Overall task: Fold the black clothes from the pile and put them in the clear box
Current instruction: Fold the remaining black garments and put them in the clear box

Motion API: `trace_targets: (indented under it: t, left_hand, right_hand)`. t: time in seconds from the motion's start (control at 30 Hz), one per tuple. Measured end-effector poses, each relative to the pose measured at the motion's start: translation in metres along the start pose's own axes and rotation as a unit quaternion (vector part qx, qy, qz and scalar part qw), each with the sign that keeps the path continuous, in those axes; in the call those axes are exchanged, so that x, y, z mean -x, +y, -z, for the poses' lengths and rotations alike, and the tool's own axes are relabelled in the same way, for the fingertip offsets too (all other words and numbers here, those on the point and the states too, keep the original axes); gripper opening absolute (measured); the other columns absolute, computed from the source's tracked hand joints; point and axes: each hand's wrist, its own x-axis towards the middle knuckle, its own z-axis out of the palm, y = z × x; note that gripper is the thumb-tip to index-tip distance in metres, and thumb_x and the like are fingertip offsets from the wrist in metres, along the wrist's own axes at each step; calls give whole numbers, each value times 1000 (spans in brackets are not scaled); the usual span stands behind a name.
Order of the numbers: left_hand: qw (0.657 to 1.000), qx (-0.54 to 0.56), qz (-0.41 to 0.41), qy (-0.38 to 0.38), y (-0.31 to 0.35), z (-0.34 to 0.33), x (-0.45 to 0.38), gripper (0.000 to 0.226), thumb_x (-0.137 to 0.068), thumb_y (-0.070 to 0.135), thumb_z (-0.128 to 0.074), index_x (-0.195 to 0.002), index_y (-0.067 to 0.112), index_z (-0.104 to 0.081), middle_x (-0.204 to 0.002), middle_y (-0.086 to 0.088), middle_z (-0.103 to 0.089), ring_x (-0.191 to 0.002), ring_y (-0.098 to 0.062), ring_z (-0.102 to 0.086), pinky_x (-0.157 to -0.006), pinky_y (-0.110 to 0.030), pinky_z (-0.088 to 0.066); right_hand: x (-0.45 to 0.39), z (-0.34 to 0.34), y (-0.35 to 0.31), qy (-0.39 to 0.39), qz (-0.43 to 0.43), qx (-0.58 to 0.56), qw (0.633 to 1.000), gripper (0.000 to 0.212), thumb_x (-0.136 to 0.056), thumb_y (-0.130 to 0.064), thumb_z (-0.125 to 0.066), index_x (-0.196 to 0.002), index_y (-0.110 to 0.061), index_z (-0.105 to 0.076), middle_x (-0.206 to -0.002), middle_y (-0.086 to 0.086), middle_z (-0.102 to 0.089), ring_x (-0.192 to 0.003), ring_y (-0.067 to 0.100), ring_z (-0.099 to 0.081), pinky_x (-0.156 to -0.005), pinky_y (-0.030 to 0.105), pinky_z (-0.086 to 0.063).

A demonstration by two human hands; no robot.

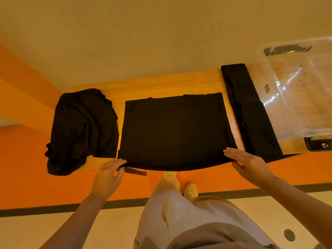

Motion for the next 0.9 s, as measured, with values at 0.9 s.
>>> trace_targets:
  t: [0.9]
  left_hand:
    - [877, 368, 271, 150, 38, 98, -217, 29, -88, 27, -69, -111, 11, -68, -98, 0, -66, -92, -15, -62, -85, -28, -49]
  right_hand:
    - [-208, 108, 17, 93, -350, -371, 855, 17, -89, -23, -64, -100, -11, -69, -99, 8, -71, -93, 20, -70, -80, 28, -56]
